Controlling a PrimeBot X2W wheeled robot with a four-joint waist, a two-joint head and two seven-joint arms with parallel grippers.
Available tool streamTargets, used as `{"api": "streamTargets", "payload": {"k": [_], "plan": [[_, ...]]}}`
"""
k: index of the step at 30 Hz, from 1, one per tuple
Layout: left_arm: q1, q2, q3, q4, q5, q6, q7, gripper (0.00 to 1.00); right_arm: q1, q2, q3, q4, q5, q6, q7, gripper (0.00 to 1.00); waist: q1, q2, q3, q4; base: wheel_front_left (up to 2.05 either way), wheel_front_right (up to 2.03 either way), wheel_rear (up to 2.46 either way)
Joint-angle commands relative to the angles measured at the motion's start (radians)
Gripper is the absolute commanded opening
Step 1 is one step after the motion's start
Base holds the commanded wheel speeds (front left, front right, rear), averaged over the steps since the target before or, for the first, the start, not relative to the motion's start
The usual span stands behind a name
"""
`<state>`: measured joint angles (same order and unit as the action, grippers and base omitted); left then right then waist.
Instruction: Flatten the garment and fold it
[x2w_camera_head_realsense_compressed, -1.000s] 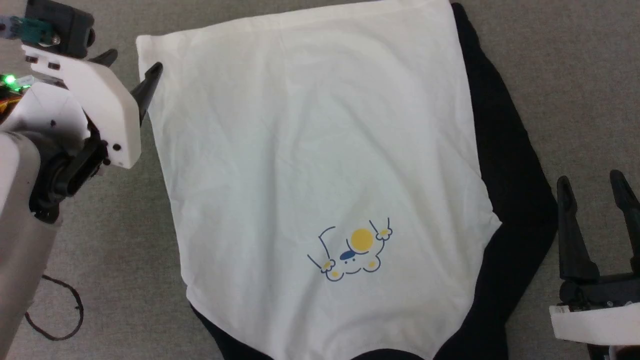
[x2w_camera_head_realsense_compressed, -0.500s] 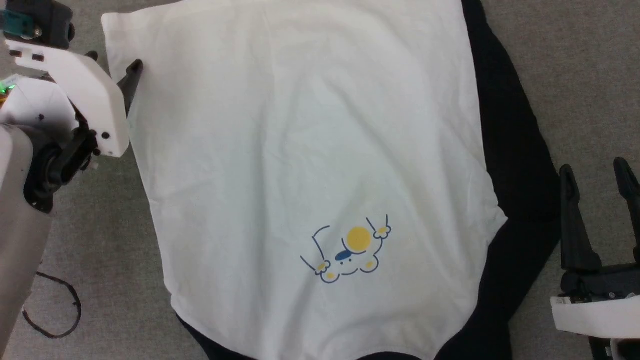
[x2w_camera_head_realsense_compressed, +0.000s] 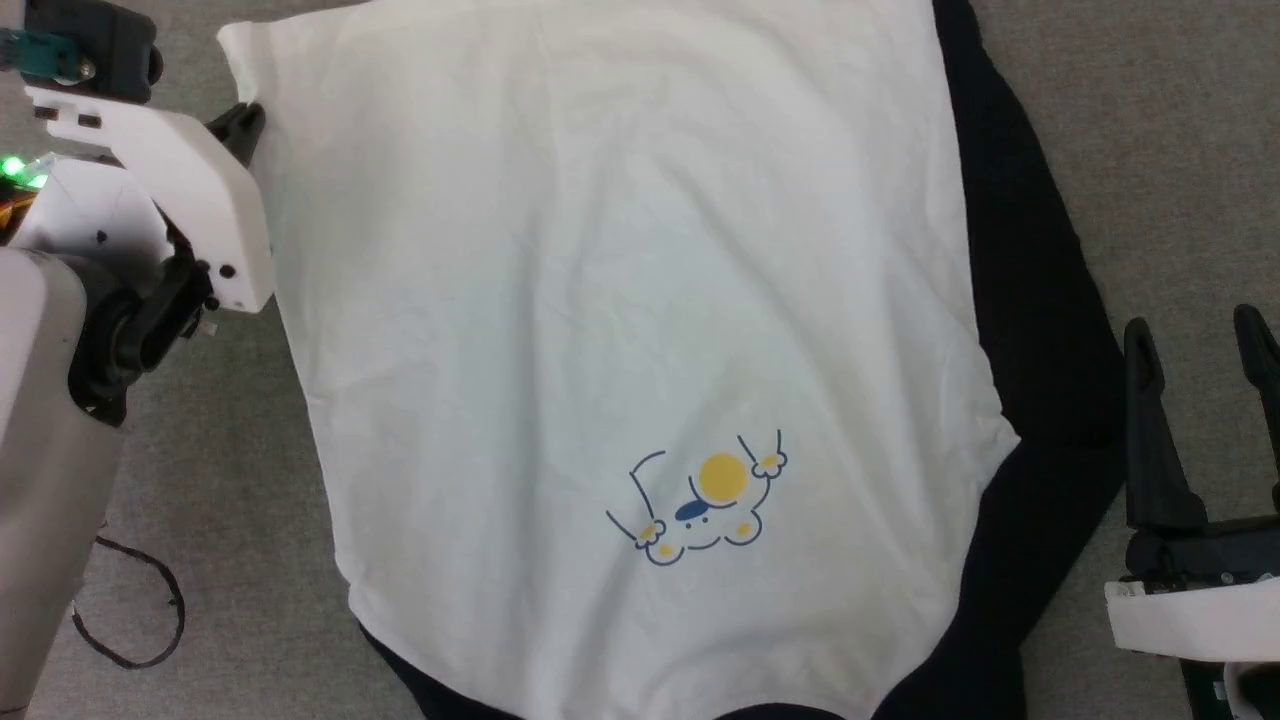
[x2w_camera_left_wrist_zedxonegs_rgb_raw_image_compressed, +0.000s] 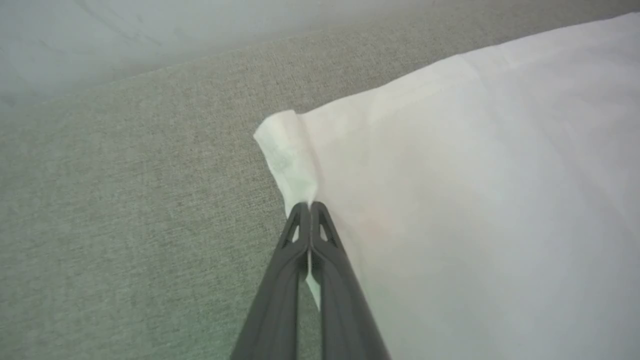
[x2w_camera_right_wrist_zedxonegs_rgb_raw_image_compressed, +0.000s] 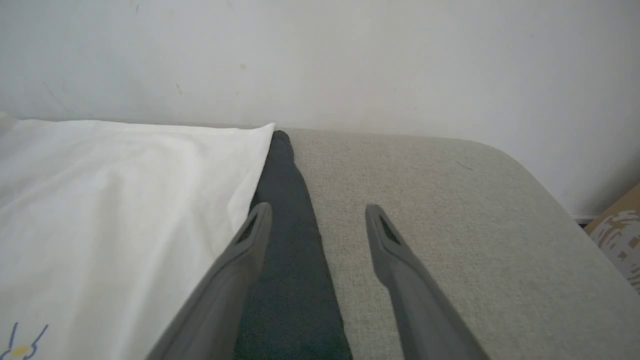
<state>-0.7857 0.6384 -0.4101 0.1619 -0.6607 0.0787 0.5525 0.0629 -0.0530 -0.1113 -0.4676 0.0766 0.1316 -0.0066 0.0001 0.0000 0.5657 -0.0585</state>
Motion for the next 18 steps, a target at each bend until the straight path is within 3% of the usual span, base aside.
{"api": "streamTargets", "payload": {"k": [1, 10, 14, 18], "plan": [[-0.01, -0.005, 0.001, 0.007, 0.0, -0.007, -0.012, 0.0, -0.014, 0.003, -0.002, 0.003, -0.007, -0.001, 0.005, 1.0, -0.0001, 0.0, -0.015, 0.001, 0.0, 0.0, 0.0], [-0.016, -0.057, -0.029, -0.044, 0.021, -0.017, -0.09, 0.0, 0.007, 0.003, -0.003, 0.036, 0.007, -0.001, 0.004, 1.0, -0.0001, 0.0, -0.124, 0.009, 0.0, 0.0, 0.0], [-0.017, -0.143, -0.088, -0.109, 0.038, -0.007, -0.112, 0.0, 0.026, 0.003, -0.01, 0.042, 0.012, -0.001, 0.007, 1.0, -0.0001, 0.0, -0.153, 0.022, 0.0, 0.0, 0.0], [0.005, -0.266, -0.165, -0.15, 0.05, 0.014, -0.141, 0.0, 0.04, 0.003, -0.006, 0.043, 0.017, -0.001, 0.012, 1.0, -0.0001, 0.0, -0.165, 0.033, 0.0, 0.0, 0.0]]}}
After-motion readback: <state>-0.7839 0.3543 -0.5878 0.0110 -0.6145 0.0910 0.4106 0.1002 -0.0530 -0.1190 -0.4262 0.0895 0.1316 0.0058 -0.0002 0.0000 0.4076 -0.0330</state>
